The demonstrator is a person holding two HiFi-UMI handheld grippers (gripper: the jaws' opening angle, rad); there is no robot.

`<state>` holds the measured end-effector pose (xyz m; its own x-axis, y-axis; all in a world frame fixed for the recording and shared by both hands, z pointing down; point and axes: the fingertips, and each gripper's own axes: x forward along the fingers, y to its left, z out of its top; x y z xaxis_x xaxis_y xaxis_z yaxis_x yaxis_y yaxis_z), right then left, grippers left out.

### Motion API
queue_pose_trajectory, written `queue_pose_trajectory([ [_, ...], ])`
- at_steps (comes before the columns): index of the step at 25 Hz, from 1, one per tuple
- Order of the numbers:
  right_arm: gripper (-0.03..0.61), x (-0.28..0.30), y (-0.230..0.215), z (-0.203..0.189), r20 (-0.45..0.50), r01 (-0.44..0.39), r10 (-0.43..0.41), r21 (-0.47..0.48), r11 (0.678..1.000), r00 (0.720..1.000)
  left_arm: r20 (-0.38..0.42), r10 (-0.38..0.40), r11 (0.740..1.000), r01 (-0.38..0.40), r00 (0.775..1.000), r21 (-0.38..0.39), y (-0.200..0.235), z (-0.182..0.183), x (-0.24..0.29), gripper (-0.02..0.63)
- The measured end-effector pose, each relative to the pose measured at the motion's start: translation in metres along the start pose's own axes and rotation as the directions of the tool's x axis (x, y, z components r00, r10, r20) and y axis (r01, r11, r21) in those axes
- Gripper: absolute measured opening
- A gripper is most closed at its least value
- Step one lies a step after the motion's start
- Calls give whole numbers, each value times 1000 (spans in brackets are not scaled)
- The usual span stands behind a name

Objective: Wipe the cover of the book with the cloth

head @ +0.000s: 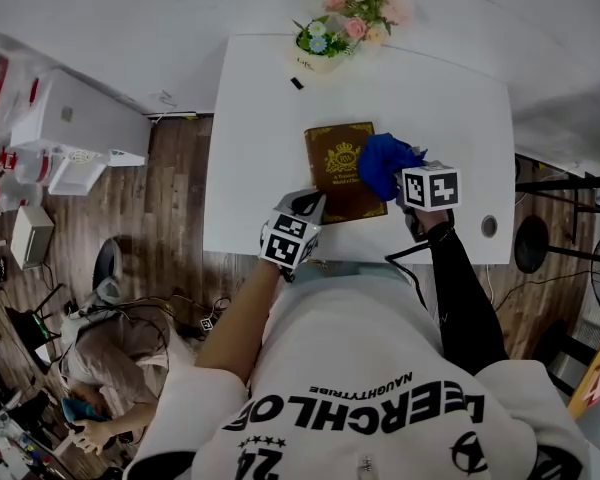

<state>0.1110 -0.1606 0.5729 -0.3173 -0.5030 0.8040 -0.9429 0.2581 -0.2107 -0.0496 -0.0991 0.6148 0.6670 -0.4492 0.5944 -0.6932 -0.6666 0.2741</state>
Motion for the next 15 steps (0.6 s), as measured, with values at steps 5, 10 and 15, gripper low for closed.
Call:
queue_pose_trajectory([
  [5,98,-8,-29,-10,-1,67,-67,51,996,998,-2,-1,1000,1,1000,5,0,1,0,57],
  [10,100,-18,-22,-6,45,46,-48,40,998,998,1,2,1000,-2,1000,3,0,1,0,57],
  [15,100,-32,22,13,126,-66,71,-41,997,990,17,-21,1000,21,1000,3,-1,0,-2,58],
])
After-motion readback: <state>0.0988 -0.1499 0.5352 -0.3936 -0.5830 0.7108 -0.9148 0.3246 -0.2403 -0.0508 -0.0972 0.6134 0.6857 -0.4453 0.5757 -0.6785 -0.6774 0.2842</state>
